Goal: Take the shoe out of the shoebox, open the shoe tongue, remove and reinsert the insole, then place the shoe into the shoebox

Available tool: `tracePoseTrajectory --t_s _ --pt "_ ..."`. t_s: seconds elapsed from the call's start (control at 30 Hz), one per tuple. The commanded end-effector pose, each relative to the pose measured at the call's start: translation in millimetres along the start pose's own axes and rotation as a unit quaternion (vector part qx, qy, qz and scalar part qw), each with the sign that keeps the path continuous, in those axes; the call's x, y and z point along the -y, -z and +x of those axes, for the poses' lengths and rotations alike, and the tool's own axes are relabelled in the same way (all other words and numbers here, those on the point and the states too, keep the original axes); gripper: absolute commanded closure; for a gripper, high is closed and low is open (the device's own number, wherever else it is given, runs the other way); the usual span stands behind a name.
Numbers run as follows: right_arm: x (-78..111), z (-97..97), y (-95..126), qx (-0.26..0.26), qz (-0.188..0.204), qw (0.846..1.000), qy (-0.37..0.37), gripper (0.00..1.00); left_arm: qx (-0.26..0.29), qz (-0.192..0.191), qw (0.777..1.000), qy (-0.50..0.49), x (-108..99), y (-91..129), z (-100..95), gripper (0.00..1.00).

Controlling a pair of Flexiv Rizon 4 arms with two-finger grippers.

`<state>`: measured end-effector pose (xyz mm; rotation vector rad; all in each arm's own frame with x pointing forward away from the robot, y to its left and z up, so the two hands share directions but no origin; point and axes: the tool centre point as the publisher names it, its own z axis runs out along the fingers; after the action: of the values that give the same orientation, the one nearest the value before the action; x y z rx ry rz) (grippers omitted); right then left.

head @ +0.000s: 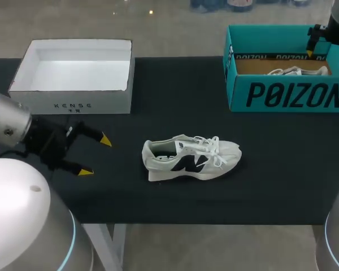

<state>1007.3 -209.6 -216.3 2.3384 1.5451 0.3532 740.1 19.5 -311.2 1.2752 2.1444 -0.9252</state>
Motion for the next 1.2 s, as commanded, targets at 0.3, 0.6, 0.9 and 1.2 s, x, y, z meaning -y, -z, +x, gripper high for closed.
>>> tracePoseTrajectory --t_s 0.3,0.6,0.9,1.2 --pt "0.2 0.4 -1 0.0 -0.001 1.0 -0.001 0.0 0.126 0.213 0.919 0.307 -11 0 -6.2 0.0" --pt "0.2 0.4 -1 0.0 -0.001 1.0 -0.001 0.0 0.16 0.295 0.818 0.467 -13 -29 9.2 0.0" --pt "0.2 0.4 -1 0.0 -0.001 1.0 -0.001 0.0 0.171 0.293 0.775 0.532 -4 -40 22.1 0.0" --pt "0.2 0.4 -1 0.0 -0.001 1.0 -0.001 0.0 0.186 0.268 0.755 0.569 -7 -57 35.8 0.0"
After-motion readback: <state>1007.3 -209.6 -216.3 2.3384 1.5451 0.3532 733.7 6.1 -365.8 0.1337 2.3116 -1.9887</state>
